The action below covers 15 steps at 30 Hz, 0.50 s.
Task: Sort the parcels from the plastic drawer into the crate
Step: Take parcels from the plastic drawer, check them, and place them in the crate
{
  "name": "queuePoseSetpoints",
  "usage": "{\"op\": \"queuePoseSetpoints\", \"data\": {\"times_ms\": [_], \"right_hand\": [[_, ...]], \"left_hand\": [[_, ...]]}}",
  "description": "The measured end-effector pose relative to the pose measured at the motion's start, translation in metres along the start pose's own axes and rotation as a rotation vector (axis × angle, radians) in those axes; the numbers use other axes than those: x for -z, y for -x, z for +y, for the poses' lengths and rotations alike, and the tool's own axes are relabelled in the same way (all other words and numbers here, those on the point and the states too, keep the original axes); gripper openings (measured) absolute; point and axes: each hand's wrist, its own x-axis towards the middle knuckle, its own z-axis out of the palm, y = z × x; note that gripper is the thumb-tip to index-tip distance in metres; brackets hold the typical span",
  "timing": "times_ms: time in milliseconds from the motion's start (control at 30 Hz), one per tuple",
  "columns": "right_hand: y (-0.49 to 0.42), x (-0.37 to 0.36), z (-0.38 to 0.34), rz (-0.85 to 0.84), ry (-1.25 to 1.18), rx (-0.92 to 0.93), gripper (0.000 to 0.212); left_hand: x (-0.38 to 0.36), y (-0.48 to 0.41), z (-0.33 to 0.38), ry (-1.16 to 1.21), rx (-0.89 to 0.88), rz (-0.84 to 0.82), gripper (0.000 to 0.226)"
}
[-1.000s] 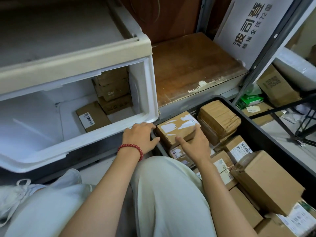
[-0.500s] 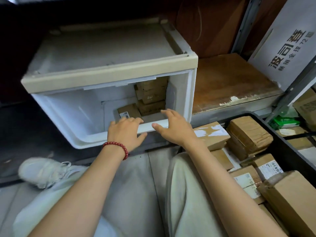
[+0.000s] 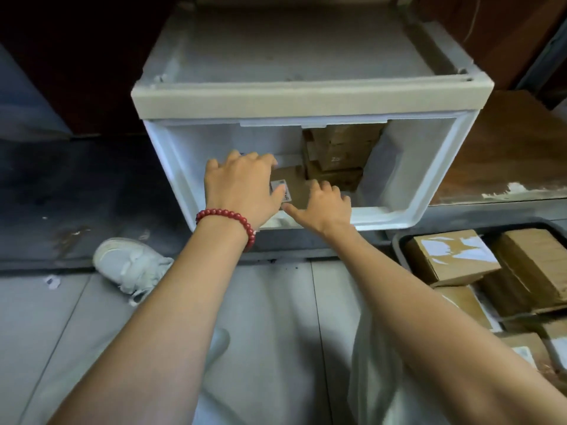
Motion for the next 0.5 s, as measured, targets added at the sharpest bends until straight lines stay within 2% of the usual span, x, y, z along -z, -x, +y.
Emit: {"op": "queuePoseSetpoints", "data": {"times_ms": [100, 233, 367, 433, 500], "right_hand": [[-0.025, -0.013, -0.005, -0.026, 0.051, -0.036, 0.090], [-0.058, -0.028, -0.001, -0.185, 0.090, -0.112, 0.108], [-0.078, -0.044, -0.002, -0.225, 0.127, -0.133, 0.116], [-0.086, -0.053, -0.004, -0.261, 0.114, -0.180, 0.122], [-0.096, -0.062, -0.004, -0.304, 0.035, -0.254, 0.137]], "left_hand": [[0.003, -0.002, -0.012, 0.010, 0.005, 0.011, 0.045], [-0.002, 0.007, -0.032, 0.006, 0.009, -0.055, 0.046], [-0.005, 0.016, -0.053, 0.032, 0.049, -0.073, 0.045], [-0.004, 0.015, -0.061, 0.030, 0.075, -0.063, 0.045], [-0.004, 0.014, -0.062, 0.033, 0.087, -0.060, 0.044]]}}
